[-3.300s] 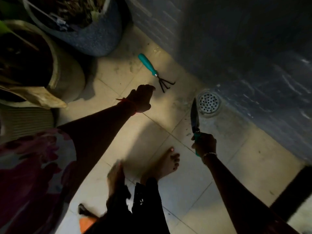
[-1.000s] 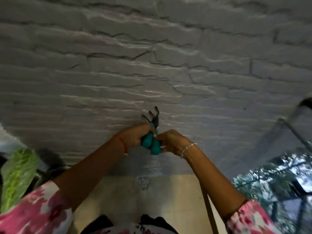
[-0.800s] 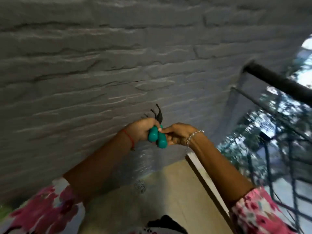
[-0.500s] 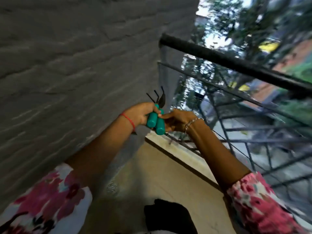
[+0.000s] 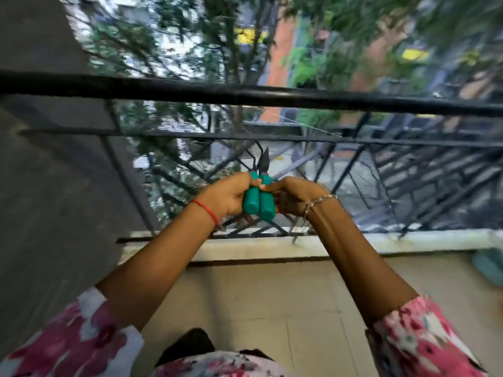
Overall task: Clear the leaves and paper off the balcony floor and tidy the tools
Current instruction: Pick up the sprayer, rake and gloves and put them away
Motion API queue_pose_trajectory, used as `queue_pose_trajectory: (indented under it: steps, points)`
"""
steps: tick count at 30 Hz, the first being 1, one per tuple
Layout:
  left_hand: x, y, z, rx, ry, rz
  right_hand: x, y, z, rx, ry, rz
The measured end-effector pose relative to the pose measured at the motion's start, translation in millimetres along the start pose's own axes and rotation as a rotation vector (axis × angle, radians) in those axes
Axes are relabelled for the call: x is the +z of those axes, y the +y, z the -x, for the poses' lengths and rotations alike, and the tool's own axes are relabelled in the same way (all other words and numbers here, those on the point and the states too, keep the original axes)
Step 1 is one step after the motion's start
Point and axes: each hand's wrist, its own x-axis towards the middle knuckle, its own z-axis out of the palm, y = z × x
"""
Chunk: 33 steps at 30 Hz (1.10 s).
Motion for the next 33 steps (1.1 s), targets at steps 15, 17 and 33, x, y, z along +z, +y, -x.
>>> queue_pose_trajectory:
  steps: [15,17,33]
  points:
    - [214,-34,-138,-0.359,-0.405,-0.338,-226,27,53,-0.037,0.382,-0.523]
    - [244,-35,-158,-0.379,-0.449,-0.389,-253,25,59,-0.066,0.448,-0.564]
    - [488,-138,-255,-0.69,-0.705,-0.946,-467,98,126,-0.089,0.998,-0.971]
